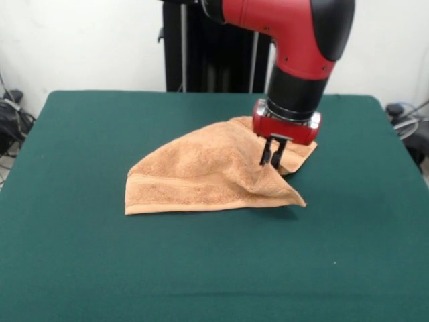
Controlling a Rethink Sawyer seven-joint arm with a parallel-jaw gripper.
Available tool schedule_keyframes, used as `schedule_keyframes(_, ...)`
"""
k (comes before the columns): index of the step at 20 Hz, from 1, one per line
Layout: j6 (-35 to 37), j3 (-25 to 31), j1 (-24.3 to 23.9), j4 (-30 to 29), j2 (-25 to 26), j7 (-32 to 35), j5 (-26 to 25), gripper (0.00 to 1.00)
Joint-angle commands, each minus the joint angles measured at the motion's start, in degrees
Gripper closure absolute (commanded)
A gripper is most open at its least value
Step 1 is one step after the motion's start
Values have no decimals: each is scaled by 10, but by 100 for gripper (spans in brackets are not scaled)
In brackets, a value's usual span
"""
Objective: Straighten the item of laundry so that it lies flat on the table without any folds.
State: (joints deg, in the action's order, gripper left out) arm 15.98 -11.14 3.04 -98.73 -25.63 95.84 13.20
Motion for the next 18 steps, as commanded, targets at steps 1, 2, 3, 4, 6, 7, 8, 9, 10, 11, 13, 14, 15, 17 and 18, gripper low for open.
schedule_keyframes(1,-52,24,18,-41,-20,181,47,100)
schedule_keyframes(2,-59,29,14,-50,-26,181,49,100)
schedule_keyframes(3,-67,36,7,-59,-31,178,48,100)
schedule_keyframes(4,-75,39,4,-67,-35,176,47,100)
schedule_keyframes(6,-73,36,2,-69,-38,167,46,100)
schedule_keyframes(7,-70,32,4,-69,-40,165,47,100)
schedule_keyframes(8,-67,29,5,-70,-41,163,47,100)
schedule_keyframes(9,-66,28,5,-71,-43,161,48,100)
schedule_keyframes(10,-65,28,5,-74,-45,160,47,100)
schedule_keyframes(11,-66,32,1,-78,-49,159,48,100)
schedule_keyframes(13,-62,34,-3,-81,-54,156,49,100)
schedule_keyframes(14,-61,37,-7,-81,-56,154,50,100)
schedule_keyframes(15,-59,39,-9,-82,-59,152,50,100)
schedule_keyframes(17,-66,46,-12,-90,-61,153,51,100)
schedule_keyframes(18,-68,49,-16,-94,-64,153,51,100)
